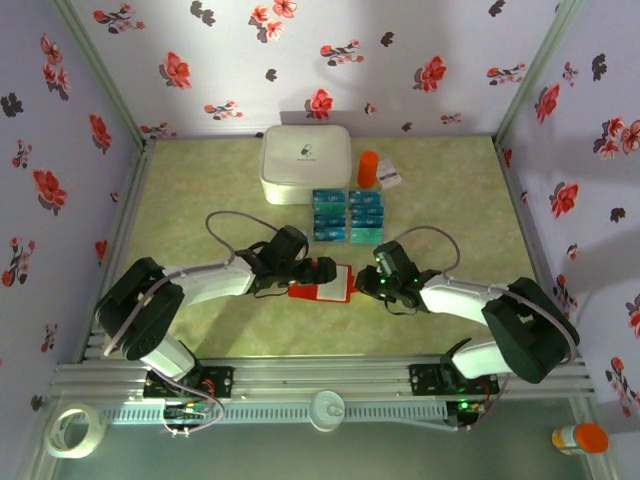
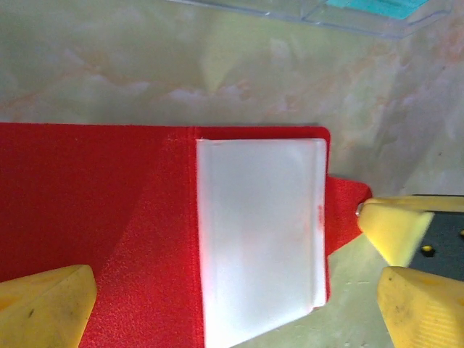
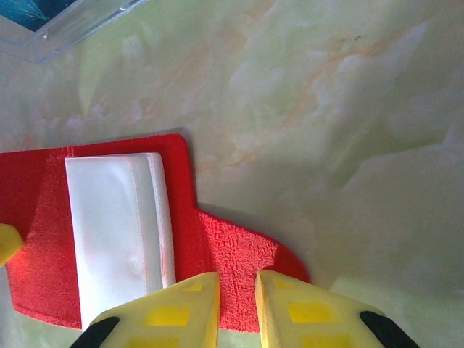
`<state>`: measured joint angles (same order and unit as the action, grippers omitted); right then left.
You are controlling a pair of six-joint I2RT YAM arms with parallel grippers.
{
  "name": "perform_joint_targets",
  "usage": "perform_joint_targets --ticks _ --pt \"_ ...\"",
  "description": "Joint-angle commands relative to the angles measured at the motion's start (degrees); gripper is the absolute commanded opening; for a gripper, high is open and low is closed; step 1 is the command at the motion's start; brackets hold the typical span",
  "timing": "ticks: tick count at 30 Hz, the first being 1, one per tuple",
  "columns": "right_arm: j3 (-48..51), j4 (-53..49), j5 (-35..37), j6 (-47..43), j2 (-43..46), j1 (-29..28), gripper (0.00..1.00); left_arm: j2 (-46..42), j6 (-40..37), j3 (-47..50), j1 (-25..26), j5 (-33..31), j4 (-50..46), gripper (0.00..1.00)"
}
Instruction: Put the credit cards into the card holder
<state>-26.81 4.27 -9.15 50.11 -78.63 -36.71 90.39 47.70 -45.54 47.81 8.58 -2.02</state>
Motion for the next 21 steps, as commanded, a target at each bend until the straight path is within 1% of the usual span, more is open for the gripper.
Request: perform_joint_targets --ticks 1,6,9,15,21 --pt "1.45 -0.93 1.41 0.38 0.04 0.70 0.21 0.97 -3.68 1.49 -0.35 -1.35 2.55 1.00" --pt "1.28 -0.55 0.36 -0.13 0.07 1.00 0.21 1.28 -5.85 2.20 -0.35 -1.85 2.71 1.00" --pt "0.24 -0.58 -1.46 -1.10 -0.04 1.45 0.20 1.14 -6.56 3.03 -0.26 -3.26 2.93 1.00" --pt "-3.02 -0.96 -5.90 -2.12 0.37 1.64 0.10 0.93 -8.01 3.42 -0.18 -6.42 2.23 1.00" --pt "-7.27 -3.35 -7.00 -2.82 0.59 1.59 0.05 0.91 -8.60 3.51 0.22 -7.35 1.93 1.00"
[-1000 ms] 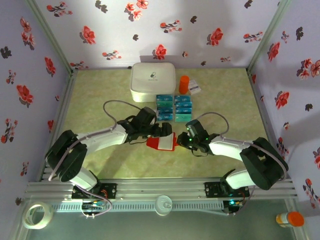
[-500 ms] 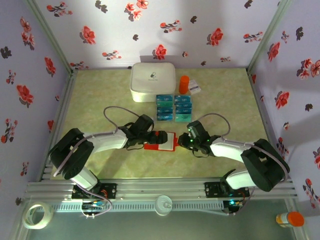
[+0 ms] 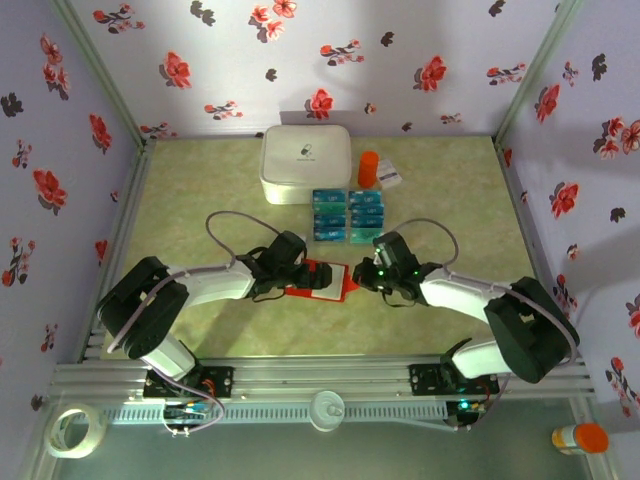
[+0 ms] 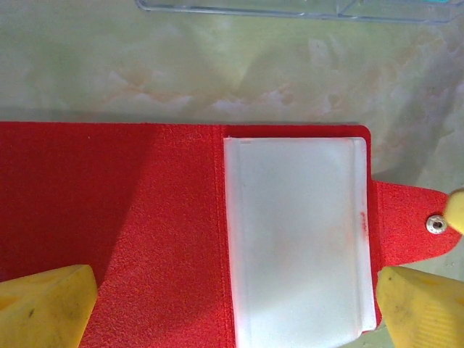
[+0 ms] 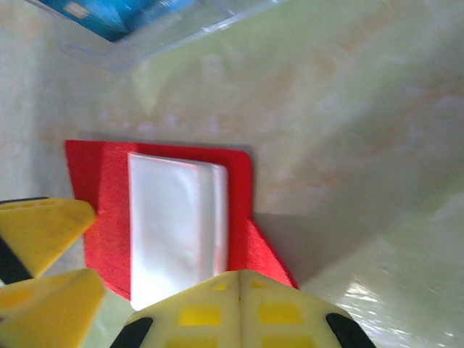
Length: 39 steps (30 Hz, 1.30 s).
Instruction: Put the credit cards into the card holder
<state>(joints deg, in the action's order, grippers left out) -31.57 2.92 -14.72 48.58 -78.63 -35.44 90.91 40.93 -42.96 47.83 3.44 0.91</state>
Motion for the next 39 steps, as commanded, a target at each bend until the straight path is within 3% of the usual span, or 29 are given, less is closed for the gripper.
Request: perform_joint_targets --ticks 1,16,28,39 --pt "-3.14 -2.25 -1.45 -1.41 0.23 0.29 0.04 0.32 -1.64 1.24 0.26 -2.28 -0.84 1.00" --pt "-10.14 -0.98 0.63 0.05 -10.52 -3.30 0.03 -2.78 7.24 6.66 1.74 -4.02 3.83 1.00" --pt "-14.76 -2.30 0.72 -1.73 -17.91 -3.76 0.03 -4.41 0.22 -2.46 1.41 -4.06 -7.95 1.00" --pt "-14.33 -1.35 -0.03 -1.38 -19.81 -3.82 0.02 -1.62 -3.66 1.45 0.70 -6.30 -6.62 1.00"
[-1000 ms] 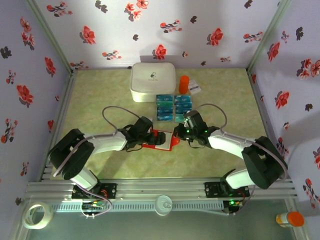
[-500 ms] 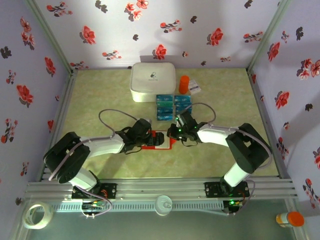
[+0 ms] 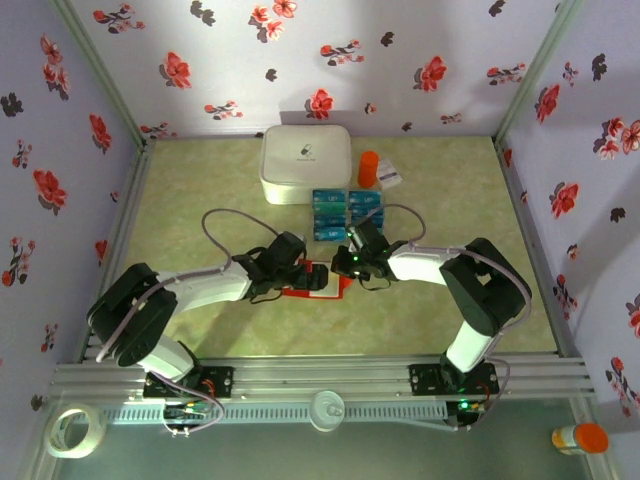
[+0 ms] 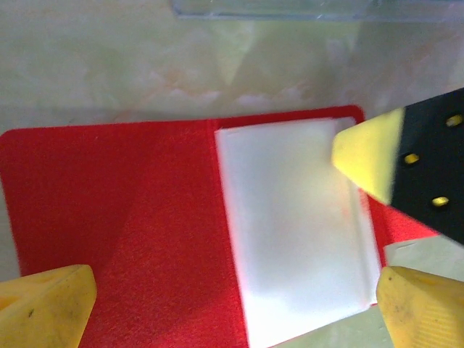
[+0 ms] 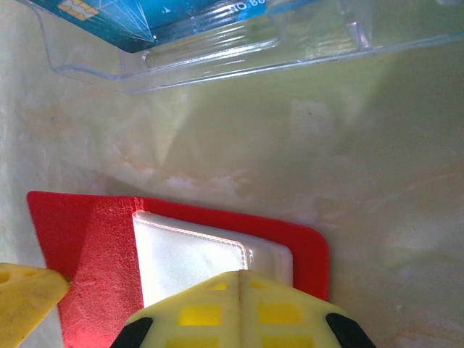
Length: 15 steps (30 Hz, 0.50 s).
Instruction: Put the credit cards into the card holder
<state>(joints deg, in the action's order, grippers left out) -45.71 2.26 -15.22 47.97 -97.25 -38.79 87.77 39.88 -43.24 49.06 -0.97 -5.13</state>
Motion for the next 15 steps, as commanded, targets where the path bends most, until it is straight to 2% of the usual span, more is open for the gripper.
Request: perform_joint_targets --ticks 1,15 --pt "-0.05 -0.84 0.52 -0.81 -1.18 -0.50 0.02 1.62 -2.78 2.21 -0.53 -1.93 0.04 1.00" --pt "-0.58 1.50 -1.12 1.32 -2.57 -1.77 0.00 0.92 -3.12 5.21 -0.81 -1.33 5.89 1.00"
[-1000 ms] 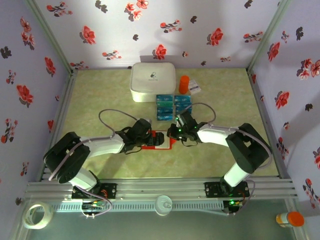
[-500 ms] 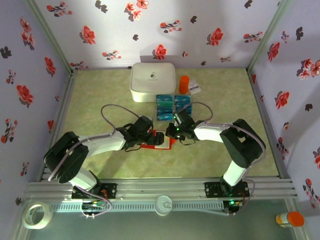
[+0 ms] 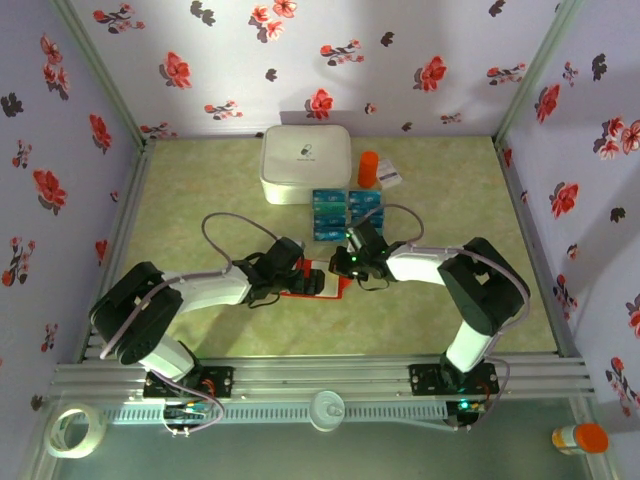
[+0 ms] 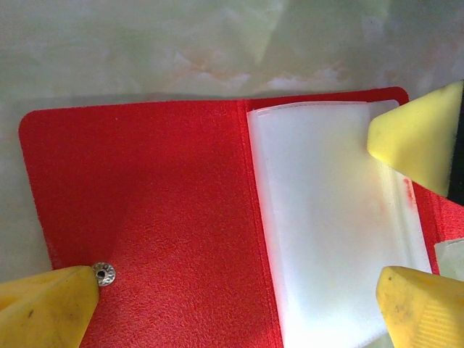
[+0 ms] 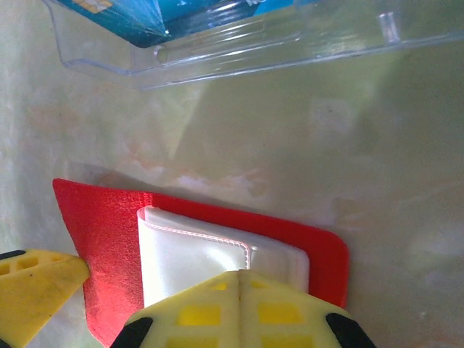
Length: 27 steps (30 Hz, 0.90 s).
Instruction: Put the credit cards into the card holder
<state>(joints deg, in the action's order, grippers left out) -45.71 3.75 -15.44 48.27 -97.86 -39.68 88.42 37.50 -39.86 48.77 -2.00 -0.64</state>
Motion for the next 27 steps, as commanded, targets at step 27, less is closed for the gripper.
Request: perform_joint_targets --ticks 27 --pt "-1.39 2.50 -2.18 2.97 -2.72 -1.54 0.03 3.83 -1.23 3.73 -0.52 1.01 3.45 0.70"
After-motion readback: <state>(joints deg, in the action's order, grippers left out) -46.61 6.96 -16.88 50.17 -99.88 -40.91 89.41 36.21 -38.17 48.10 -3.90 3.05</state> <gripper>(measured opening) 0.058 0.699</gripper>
